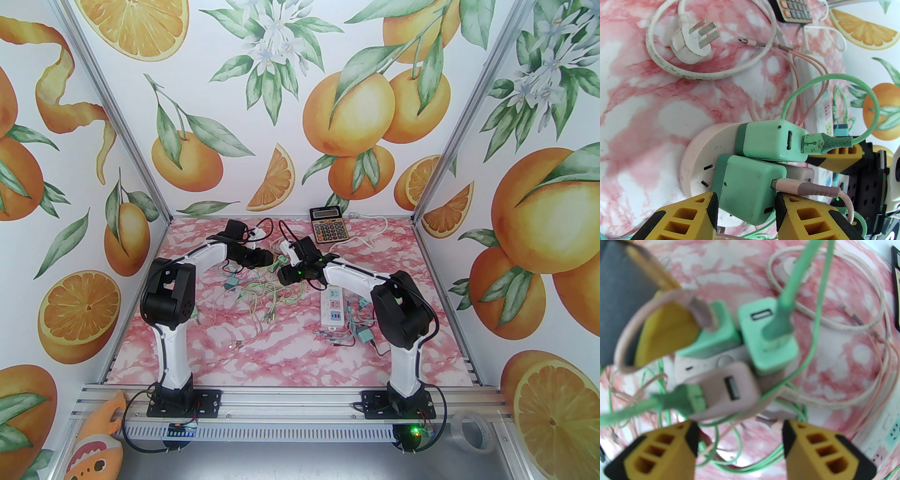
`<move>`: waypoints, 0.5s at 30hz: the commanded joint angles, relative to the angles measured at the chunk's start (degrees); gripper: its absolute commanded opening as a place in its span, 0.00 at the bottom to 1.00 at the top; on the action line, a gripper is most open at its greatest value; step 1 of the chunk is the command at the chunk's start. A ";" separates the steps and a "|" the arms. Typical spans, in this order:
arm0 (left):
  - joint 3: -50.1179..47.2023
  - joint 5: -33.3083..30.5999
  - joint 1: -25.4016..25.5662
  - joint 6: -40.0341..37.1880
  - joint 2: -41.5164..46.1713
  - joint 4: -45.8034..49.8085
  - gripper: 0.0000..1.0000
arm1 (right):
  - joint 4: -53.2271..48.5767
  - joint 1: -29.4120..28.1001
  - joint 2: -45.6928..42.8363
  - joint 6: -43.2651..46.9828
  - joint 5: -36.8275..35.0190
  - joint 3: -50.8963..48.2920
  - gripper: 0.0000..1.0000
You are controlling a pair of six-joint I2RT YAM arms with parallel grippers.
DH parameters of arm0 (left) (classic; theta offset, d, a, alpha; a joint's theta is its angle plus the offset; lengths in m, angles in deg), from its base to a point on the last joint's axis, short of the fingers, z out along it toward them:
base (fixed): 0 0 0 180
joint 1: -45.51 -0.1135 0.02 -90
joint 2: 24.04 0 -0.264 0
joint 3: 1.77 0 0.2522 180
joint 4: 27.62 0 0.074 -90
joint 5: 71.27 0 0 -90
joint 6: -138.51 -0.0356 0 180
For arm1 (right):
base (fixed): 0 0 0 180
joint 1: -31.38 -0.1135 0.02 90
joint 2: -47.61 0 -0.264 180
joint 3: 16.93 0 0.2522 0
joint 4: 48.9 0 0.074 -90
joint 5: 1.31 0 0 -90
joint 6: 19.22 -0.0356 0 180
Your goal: Pull the plug off the socket
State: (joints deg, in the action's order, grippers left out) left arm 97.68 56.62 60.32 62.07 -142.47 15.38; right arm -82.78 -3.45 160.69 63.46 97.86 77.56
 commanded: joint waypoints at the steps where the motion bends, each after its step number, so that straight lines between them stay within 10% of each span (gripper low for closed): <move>1: -1.32 -5.20 0.75 -0.27 -1.45 3.10 0.45 | -2.14 0.28 -0.33 -0.63 2.26 4.56 0.65; 15: -0.31 -4.53 0.70 -0.90 -2.81 4.08 0.45 | -8.23 -0.17 6.53 4.78 2.42 10.84 0.64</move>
State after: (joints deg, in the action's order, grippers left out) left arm 97.81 56.60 60.32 62.00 -142.47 15.53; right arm -88.98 -3.43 166.06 66.33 100.26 86.95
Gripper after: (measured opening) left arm 0.452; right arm 0.644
